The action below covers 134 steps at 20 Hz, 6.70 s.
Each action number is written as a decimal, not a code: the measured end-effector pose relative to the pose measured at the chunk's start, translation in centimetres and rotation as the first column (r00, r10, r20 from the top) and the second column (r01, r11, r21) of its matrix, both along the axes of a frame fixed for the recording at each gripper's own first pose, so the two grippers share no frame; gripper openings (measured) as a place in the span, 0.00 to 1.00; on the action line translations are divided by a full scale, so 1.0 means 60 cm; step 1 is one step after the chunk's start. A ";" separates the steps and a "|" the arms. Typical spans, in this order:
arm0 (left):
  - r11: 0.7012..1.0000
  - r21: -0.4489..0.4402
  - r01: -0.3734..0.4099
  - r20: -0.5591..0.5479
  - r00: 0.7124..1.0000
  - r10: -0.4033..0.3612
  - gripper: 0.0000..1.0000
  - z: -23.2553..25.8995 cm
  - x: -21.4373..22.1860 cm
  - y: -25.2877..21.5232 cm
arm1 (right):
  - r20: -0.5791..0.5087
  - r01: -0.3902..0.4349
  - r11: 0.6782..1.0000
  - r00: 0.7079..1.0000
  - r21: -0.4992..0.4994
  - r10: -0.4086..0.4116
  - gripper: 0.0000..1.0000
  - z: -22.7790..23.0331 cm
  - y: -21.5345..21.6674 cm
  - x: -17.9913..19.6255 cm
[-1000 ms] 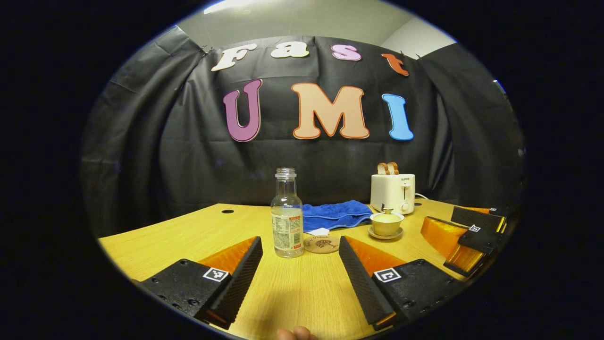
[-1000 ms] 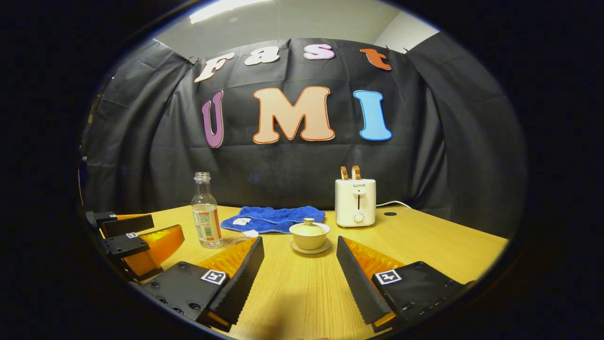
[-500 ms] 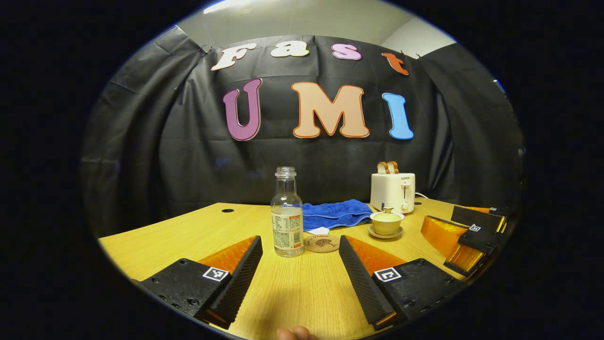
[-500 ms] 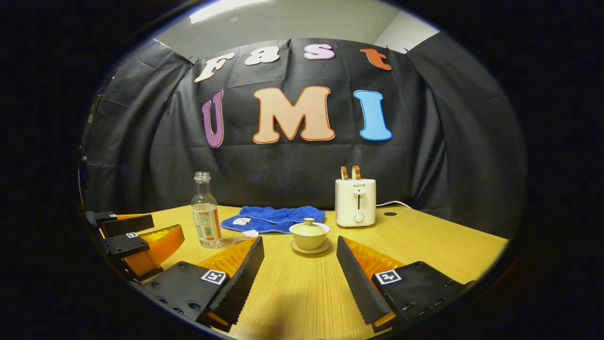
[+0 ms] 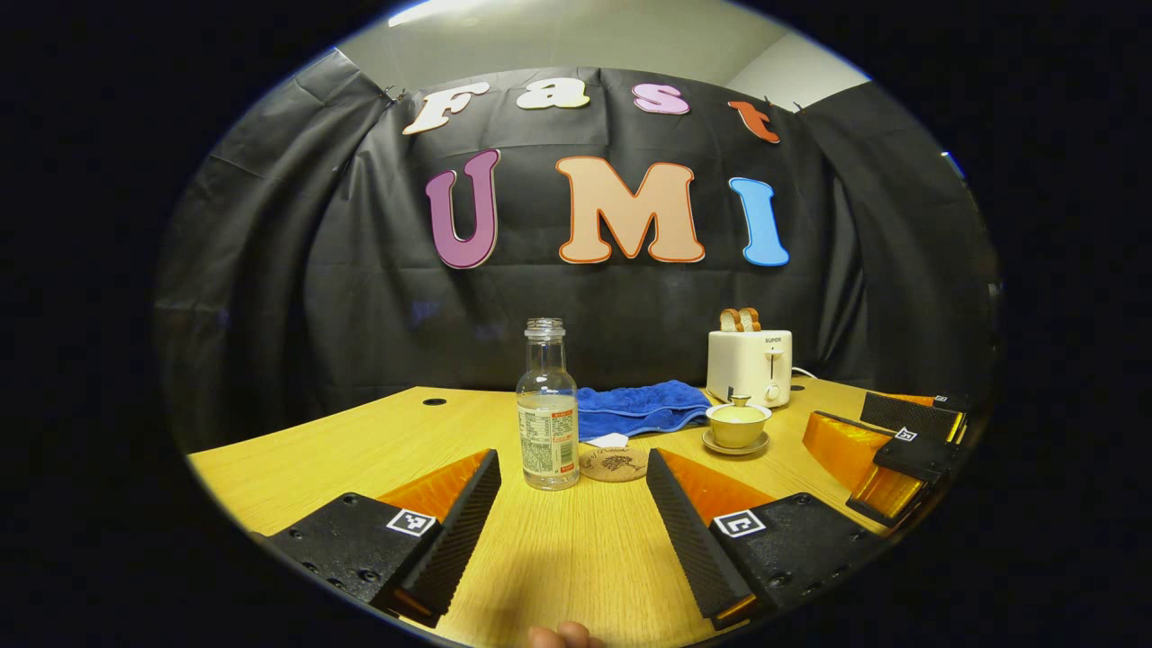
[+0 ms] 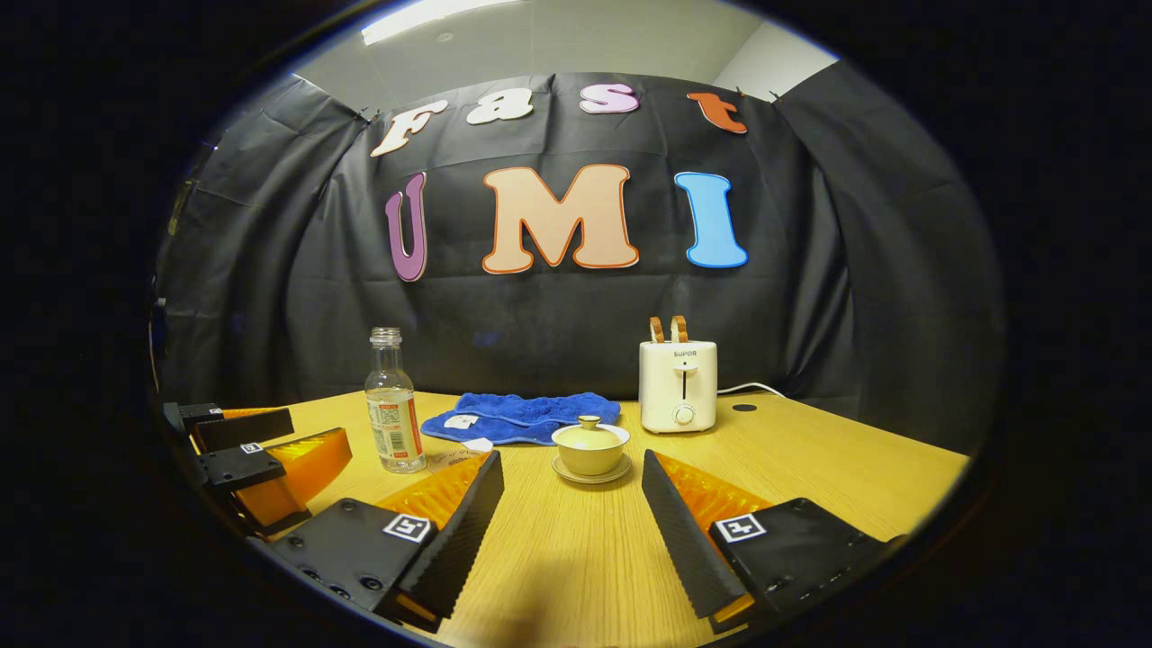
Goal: Open the teacup lid with one hand, grasp the water bottle and pour water into the teacup with the other hand; after pouring, place the water bottle on the coaster and then close the teacup lid.
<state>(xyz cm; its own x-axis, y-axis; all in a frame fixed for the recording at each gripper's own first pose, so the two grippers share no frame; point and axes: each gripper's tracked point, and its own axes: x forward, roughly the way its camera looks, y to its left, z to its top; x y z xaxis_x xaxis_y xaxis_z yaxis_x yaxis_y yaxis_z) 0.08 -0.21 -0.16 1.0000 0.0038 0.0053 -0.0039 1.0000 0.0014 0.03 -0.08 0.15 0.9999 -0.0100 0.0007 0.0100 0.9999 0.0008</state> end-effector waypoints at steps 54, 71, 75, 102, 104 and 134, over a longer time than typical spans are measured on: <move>0.999 0.000 -0.042 -0.001 0.999 0.042 0.95 -0.003 0.111 0.025 | -0.186 -0.061 0.998 0.981 -0.024 0.055 0.33 -0.061 -0.015 0.357; 0.999 0.001 -0.050 -0.001 0.999 0.050 0.95 -0.004 0.113 0.028 | -0.014 -0.142 0.990 0.990 0.002 0.142 0.26 -0.014 -0.020 0.275; 0.998 0.003 -0.058 0.000 0.998 0.058 0.95 -0.004 0.125 0.030 | -0.014 -0.145 0.989 0.989 0.002 0.145 0.27 -0.011 -0.042 0.223; 1.000 0.006 -0.016 -0.001 1.000 0.016 0.95 -0.008 0.292 0.047 | -0.015 -0.180 0.984 0.983 0.003 0.180 0.27 -0.001 -0.078 0.109; 1.000 0.004 -0.016 0.001 1.000 0.016 0.75 -0.007 0.293 0.050 | -0.015 -0.192 0.981 0.981 0.003 0.192 0.26 0.000 -0.075 0.102; 0.216 0.937 0.275 -0.253 0.959 -0.126 0.69 -0.058 0.355 -0.129 | -0.040 -0.096 0.995 0.995 0.002 0.096 0.26 0.004 -0.270 0.067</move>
